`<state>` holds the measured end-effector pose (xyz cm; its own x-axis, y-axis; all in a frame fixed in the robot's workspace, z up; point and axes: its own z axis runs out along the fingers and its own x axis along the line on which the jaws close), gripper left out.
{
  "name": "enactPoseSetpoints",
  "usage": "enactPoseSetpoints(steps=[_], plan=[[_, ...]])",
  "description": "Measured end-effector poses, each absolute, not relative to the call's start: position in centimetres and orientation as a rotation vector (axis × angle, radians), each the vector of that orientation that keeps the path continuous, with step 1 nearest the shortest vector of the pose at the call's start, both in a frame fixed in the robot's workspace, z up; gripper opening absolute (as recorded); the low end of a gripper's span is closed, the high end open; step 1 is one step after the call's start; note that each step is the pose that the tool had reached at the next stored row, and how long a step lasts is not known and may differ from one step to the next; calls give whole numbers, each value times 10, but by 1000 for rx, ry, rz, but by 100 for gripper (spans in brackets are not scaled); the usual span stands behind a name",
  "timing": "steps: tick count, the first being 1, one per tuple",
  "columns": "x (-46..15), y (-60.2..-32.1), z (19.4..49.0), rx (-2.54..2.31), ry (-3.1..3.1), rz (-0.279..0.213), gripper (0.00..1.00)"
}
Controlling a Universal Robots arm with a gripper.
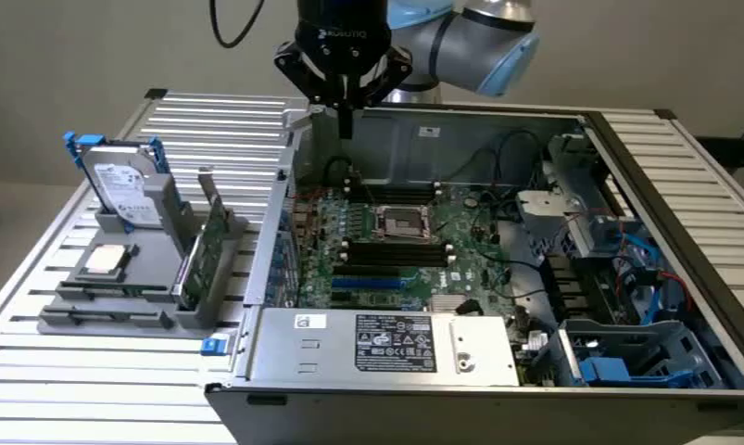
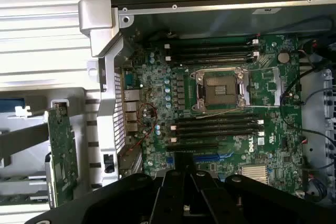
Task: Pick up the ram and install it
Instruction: 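Reach for the ram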
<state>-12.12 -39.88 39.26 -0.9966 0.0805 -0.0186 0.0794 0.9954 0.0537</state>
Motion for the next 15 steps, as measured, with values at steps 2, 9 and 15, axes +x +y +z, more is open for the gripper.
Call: enactPoseSetpoints(steps=[2, 9, 15], plan=[[-121, -399, 393, 125, 3117, 83, 11], [-121, -399, 393, 126, 3117, 83, 11], [-123, -399, 393, 127, 3117, 83, 11]])
